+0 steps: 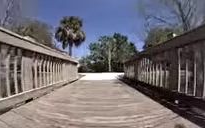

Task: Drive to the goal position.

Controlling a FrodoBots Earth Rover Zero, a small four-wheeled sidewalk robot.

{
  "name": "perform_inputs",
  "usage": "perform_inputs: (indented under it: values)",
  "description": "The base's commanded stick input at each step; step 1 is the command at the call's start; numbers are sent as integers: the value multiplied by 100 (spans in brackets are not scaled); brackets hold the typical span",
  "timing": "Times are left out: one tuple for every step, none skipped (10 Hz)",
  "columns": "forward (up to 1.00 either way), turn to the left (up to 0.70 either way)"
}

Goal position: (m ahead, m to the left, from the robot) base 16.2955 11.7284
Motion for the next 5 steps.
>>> perform_inputs:
  values:
    - [85,-29]
    - [85,-30]
    - [85,-7]
    - [85,0]
    - [85,0]
